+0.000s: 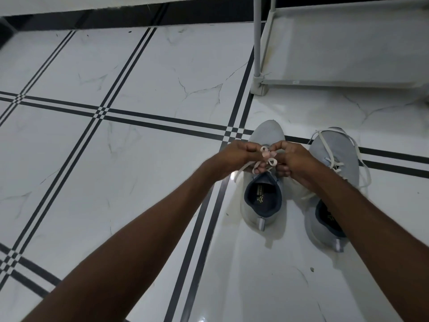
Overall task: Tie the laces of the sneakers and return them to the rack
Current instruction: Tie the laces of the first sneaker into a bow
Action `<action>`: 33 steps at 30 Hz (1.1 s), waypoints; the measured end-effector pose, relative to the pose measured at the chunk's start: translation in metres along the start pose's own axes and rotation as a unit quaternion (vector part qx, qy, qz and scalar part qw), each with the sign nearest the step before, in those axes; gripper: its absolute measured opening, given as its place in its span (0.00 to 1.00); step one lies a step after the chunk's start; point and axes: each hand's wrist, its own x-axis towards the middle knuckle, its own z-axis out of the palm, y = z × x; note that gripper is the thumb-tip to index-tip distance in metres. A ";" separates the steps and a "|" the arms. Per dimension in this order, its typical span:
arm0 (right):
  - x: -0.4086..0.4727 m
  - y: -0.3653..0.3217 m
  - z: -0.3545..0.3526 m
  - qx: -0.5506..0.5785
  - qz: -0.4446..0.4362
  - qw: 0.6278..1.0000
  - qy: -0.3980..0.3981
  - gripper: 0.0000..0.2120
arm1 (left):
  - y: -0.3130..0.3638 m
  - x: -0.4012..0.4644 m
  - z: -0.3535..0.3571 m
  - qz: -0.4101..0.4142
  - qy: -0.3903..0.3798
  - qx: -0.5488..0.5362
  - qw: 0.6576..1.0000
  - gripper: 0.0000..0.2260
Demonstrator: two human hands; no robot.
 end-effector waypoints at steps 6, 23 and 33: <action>-0.002 -0.005 -0.001 -0.060 0.033 0.997 -0.047 0.09 | -0.004 0.004 0.007 0.169 0.172 0.402 0.883 0.04; -0.009 -0.005 -0.027 -0.542 -0.180 0.815 0.092 0.09 | -0.045 -0.020 0.017 -0.028 0.360 -0.081 0.929 0.07; -0.013 -0.007 -0.034 -0.716 -0.303 0.629 -0.003 0.15 | -0.042 -0.033 -0.002 0.214 0.182 0.591 0.757 0.05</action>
